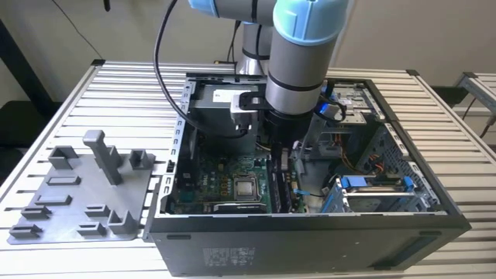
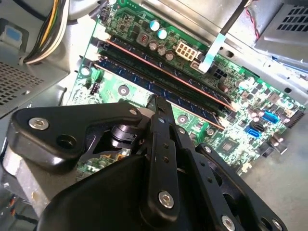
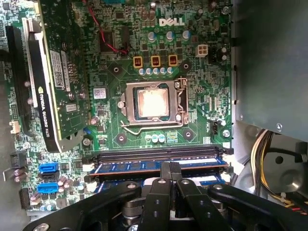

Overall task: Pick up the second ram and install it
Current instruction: 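Press down the second ram until it locks into place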

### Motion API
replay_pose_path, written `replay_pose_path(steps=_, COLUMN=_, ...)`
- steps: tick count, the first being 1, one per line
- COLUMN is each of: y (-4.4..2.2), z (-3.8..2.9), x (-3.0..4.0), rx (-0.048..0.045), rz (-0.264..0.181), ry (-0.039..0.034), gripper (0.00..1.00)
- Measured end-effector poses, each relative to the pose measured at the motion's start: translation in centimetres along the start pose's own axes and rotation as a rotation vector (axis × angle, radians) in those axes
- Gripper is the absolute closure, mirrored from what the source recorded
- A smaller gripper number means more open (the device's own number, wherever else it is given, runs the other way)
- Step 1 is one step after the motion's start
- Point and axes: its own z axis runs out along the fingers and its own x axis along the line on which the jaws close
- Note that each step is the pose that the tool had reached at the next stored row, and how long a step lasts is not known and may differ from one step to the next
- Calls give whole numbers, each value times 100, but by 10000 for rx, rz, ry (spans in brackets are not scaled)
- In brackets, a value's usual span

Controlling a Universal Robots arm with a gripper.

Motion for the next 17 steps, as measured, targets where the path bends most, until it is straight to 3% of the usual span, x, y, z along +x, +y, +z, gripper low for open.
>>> replay_pose_path(steps=7, y=0, z=6, x=2, rx=-27, rz=-713, ry=-15, gripper=89)
replay_pose_path(steps=17, y=-6, z=19, x=58, rx=-32, rz=-618, ry=6, gripper=89)
